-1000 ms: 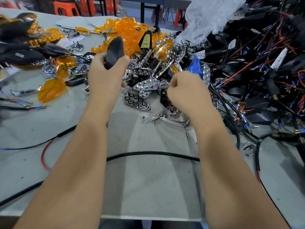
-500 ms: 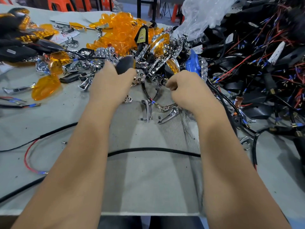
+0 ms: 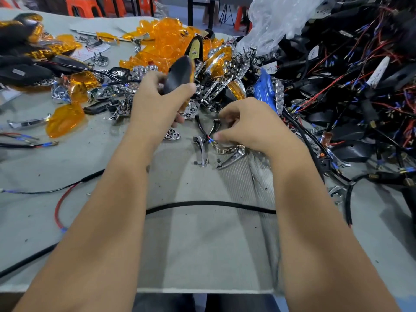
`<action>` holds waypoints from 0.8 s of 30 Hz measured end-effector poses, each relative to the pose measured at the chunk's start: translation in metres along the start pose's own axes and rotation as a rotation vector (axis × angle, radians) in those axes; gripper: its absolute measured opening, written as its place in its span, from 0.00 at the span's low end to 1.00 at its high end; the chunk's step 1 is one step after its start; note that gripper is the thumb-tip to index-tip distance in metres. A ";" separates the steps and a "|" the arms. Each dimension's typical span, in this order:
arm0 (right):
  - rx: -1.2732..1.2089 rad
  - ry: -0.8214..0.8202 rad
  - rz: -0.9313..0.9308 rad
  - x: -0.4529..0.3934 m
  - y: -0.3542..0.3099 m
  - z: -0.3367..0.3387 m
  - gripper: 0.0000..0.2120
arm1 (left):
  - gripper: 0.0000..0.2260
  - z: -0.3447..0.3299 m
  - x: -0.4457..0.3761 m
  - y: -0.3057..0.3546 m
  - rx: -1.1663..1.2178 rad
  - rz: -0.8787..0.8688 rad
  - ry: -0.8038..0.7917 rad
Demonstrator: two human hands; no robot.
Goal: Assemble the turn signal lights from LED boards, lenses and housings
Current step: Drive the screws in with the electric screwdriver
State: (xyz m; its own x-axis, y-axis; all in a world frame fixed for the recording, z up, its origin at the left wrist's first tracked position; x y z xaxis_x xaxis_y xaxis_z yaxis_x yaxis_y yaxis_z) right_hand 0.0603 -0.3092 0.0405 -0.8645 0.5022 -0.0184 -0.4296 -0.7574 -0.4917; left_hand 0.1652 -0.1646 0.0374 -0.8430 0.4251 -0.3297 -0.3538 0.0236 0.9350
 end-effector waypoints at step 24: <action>0.549 0.015 0.038 -0.005 0.023 0.028 0.26 | 0.12 0.013 -0.003 -0.009 -0.109 0.046 0.191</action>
State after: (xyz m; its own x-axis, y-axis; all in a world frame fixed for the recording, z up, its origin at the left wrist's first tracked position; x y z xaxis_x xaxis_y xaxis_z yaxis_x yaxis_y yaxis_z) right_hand 0.0476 -0.3408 0.0541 -0.8798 0.4736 -0.0417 -0.4750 -0.8793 0.0357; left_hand 0.1764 -0.1550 0.0318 -0.9171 0.2442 -0.3151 -0.3459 -0.0946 0.9335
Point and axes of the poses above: each hand's wrist, its own x-axis away from the middle knuckle, its own z-axis out of the back of the hand, y = z × x, the point moved 10 cm from there along -x, towards the middle knuckle, and after that the axes turned 7 degrees about -z, right-handed, at the moved point
